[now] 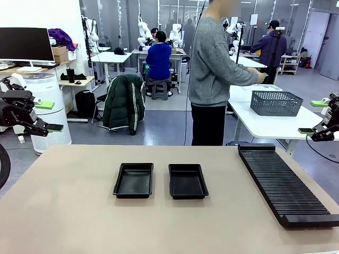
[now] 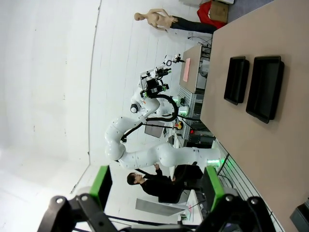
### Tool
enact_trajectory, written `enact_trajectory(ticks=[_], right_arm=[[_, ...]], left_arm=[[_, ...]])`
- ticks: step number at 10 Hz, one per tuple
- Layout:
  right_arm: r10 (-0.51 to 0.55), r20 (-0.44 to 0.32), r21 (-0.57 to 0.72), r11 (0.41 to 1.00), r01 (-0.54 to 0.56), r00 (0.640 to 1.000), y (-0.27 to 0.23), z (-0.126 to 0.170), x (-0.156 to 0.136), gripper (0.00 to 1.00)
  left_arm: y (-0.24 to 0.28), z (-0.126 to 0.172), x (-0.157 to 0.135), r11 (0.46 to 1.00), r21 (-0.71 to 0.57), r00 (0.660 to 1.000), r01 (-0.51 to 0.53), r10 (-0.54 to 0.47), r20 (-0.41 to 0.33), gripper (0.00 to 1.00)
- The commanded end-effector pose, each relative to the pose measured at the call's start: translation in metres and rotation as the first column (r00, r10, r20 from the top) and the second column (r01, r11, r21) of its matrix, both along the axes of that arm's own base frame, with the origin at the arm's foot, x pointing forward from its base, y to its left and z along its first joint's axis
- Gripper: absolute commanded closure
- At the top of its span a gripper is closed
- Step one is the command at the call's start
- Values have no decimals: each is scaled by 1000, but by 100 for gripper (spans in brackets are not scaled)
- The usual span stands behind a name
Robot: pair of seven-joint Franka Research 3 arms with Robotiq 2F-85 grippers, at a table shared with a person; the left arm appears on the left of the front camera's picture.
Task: Inspect and transfer BCBs to ESD trays.
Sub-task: Pick up the Blank PCB from the PCB Rack and place it in the left ESD tray.
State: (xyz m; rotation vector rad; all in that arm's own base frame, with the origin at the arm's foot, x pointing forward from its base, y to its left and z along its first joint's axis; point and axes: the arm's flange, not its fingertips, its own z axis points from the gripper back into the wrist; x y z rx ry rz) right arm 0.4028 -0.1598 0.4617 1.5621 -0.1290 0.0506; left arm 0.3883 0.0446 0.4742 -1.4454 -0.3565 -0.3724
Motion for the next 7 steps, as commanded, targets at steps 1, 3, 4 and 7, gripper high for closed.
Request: enact_trajectory(ticks=[1,3,4,7], right_arm=[[-4,1,2,1000,4,1000,-1,0,-1,0],[-4,1,2,1000,4,1000,-1,0,-1,0],[-4,1,2,1000,4,1000,-1,0,-1,0],[-4,1,2,1000,4,1000,-1,0,-1,0]], left_arm=[[1,1,-1,1000,1,1000,0,0,-1,0],[1,1,-1,1000,1,1000,0,0,-1,0],[1,1,-1,1000,1,1000,0,0,-1,0],[1,1,-1,1000,1,1000,0,0,-1,0]])
